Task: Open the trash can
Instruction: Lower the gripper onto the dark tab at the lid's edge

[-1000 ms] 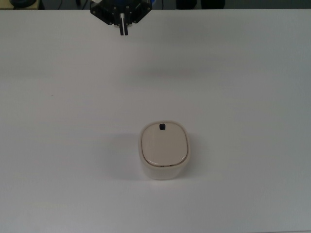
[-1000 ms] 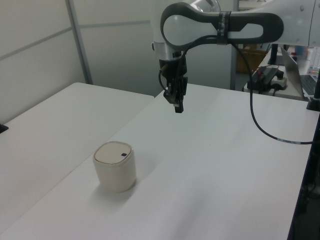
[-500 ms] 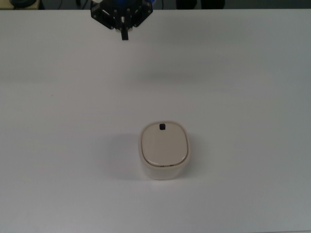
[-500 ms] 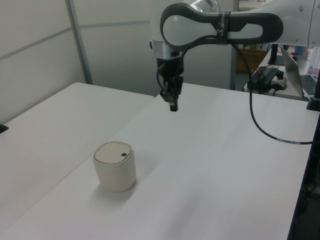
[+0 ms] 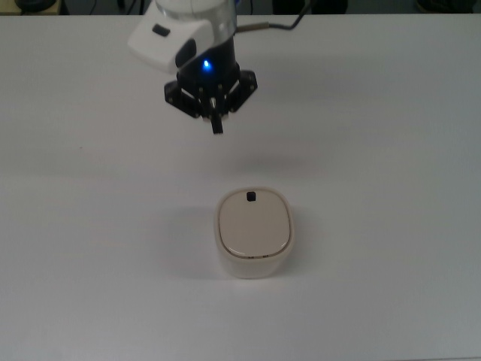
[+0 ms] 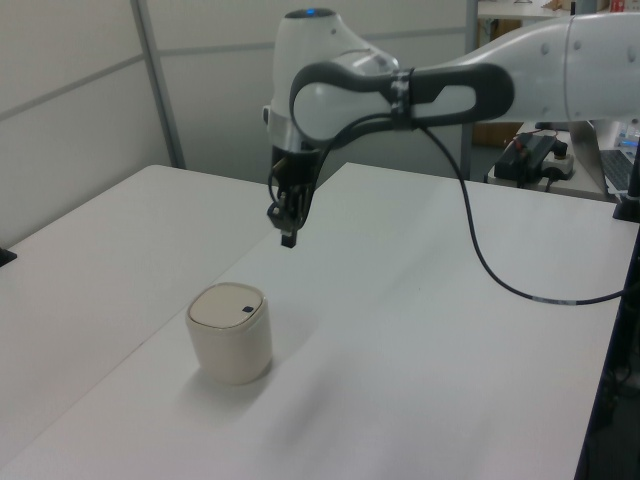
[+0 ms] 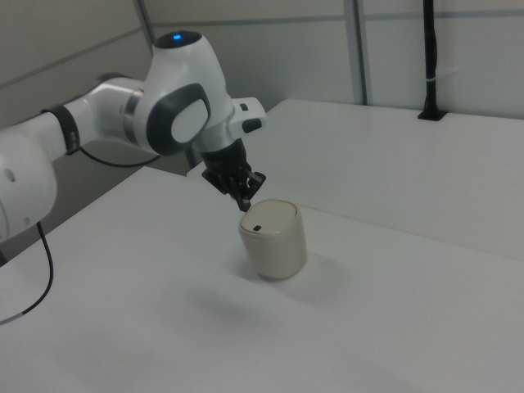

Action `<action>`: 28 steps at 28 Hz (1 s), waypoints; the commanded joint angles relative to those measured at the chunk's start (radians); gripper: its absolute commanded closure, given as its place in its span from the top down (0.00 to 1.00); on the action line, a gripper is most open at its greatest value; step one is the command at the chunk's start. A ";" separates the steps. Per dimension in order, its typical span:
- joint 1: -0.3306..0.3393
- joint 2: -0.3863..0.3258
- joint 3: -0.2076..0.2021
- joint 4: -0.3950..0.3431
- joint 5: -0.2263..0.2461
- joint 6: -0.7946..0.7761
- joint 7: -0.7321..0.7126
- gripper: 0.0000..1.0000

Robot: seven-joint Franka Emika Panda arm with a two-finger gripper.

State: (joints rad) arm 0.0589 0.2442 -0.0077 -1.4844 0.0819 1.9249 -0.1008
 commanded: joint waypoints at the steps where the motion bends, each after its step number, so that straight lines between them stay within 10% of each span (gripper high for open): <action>1: 0.004 0.035 0.018 0.000 0.021 0.086 -0.025 0.00; 28: 0.041 0.171 0.046 -0.002 -0.011 0.305 -0.020 0.00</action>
State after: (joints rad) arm 0.0845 0.4040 0.0414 -1.4839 0.0804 2.2096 -0.1015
